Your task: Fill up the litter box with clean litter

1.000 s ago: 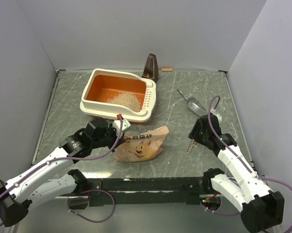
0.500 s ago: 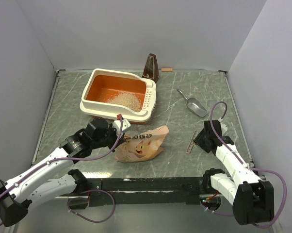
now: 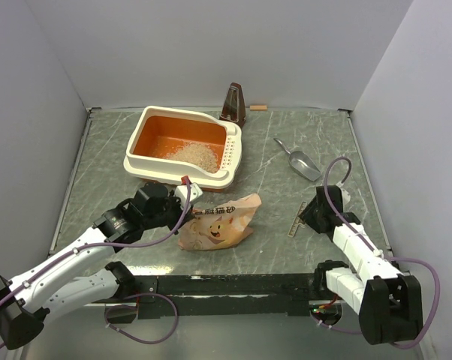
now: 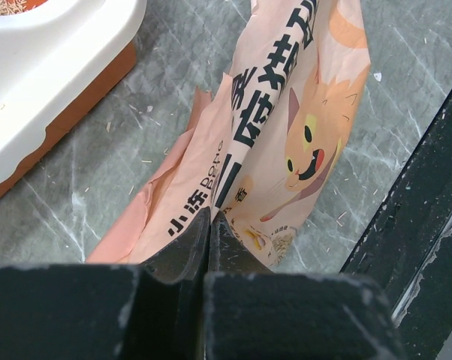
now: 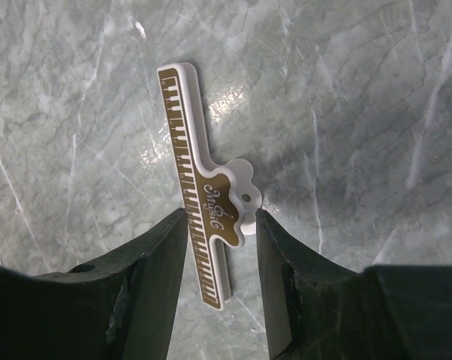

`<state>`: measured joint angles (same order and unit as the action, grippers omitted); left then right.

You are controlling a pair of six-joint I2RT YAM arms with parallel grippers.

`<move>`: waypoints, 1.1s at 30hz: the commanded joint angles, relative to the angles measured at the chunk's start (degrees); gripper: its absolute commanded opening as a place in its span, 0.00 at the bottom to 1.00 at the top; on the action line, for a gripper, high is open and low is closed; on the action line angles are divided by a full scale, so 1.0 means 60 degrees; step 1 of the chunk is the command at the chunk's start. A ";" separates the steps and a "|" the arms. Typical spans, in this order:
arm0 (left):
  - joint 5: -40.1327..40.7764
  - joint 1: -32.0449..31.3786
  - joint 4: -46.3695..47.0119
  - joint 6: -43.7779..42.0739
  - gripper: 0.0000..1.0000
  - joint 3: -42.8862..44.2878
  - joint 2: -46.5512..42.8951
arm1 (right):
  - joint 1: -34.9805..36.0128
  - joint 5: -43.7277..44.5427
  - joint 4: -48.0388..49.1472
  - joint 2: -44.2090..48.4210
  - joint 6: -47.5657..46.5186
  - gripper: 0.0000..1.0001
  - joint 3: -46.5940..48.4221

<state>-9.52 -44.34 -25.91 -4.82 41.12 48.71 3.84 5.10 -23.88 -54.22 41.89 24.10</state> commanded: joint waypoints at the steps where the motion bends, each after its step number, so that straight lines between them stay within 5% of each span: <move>1: 0.0195 -0.0008 0.0495 0.0086 0.03 0.0119 -0.0003 | -0.0083 0.0072 0.0391 -0.0250 -0.0024 0.49 0.0115; 6: 0.0151 -0.0008 0.0510 0.0085 0.04 0.0133 0.0041 | -0.0097 -0.0015 0.0493 -0.0572 -0.0067 0.48 0.0232; 12: 0.0180 -0.0008 0.0524 0.0100 0.04 0.0133 0.0041 | -0.0097 -0.0235 0.0698 -0.1246 0.0006 0.29 0.0378; 15: 0.0209 -0.0008 0.0525 0.0086 0.04 0.0119 0.0012 | -0.0097 -0.0206 0.0742 -0.1423 0.0079 0.14 0.0379; 16: 0.0209 -0.0008 0.0525 0.0100 0.04 0.0104 -0.0003 | -0.0097 -0.0221 0.0829 -0.1379 0.0050 0.00 0.0364; 21: 0.0268 -0.0008 0.0612 0.0085 0.05 0.0031 -0.0076 | -0.0112 -0.0235 0.0860 -0.0708 -0.0126 0.00 0.0232; 28: 0.0502 -0.0008 0.0627 0.0130 0.30 0.0132 -0.0178 | -0.0083 -0.0630 0.0231 0.0845 -0.0959 0.00 0.0597; 33: 0.0678 -0.0008 -0.0175 0.0187 0.36 0.0893 0.0054 | 0.0092 -0.0500 -0.0836 0.2032 -0.1794 0.00 0.1636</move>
<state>-6.96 -44.34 -25.06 -4.67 41.39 48.58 3.49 1.48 -24.29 -46.70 36.25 27.18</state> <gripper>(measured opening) 0.354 0.018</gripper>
